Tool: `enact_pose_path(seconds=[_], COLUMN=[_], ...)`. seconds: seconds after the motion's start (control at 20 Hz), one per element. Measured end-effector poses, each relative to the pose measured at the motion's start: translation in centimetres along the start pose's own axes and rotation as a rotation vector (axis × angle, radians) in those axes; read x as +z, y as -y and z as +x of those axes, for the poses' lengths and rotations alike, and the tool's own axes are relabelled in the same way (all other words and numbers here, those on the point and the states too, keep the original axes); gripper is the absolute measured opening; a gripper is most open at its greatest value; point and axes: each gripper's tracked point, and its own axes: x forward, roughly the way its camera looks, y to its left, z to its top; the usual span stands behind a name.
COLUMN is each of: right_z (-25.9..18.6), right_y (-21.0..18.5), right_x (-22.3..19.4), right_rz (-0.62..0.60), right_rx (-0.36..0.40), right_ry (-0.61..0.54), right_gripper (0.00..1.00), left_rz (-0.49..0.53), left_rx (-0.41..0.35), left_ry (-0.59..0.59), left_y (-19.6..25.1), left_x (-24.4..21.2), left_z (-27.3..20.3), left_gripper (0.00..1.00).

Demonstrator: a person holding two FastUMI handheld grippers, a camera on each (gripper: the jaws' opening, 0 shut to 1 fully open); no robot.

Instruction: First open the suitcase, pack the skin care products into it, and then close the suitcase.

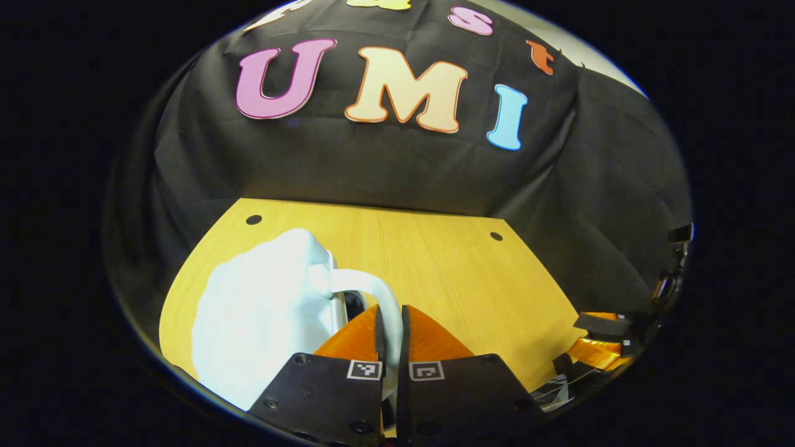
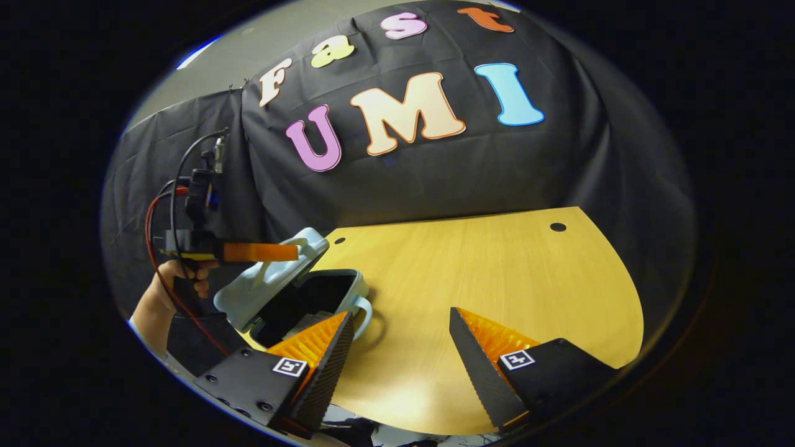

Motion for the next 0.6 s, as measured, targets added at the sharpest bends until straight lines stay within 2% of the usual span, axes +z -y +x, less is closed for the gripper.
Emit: enact_pose_path(seconds=[0.15, 0.3, 0.4, 0.55, 0.6], right_z=[-1.2, -1.8, -2.0, -1.6, -1.7], right_y=[2.6, 4.4, 4.7, 4.6, 4.2], right_x=[0.0, 0.6, 1.3, 3.2, 4.6], right_rz=[-0.004, 0.029, 0.047, 0.056, 0.054], right_rx=[-0.018, -0.041, -0.055, -0.080, -0.087], right_ry=[-0.008, 0.001, 0.018, 0.063, 0.104], right_gripper=[0.97, 0.97, 0.97, 0.98, 0.98], left_rz=[0.023, 0.011, 0.004, 0.009, 0.017], left_rx=[0.046, 0.076, 0.066, 0.087, 0.102], left_ry=[-0.051, -0.094, -0.037, 0.083, 0.135], left_y=[1.4, 1.8, 2.7, 2.6, 2.8], left_x=[-3.5, -6.3, -5.5, -2.5, -1.0], left_z=[2.6, 4.8, 4.9, 3.6, 2.6], left_gripper=[0.05, 0.12, 0.19, 1.00, 0.93])
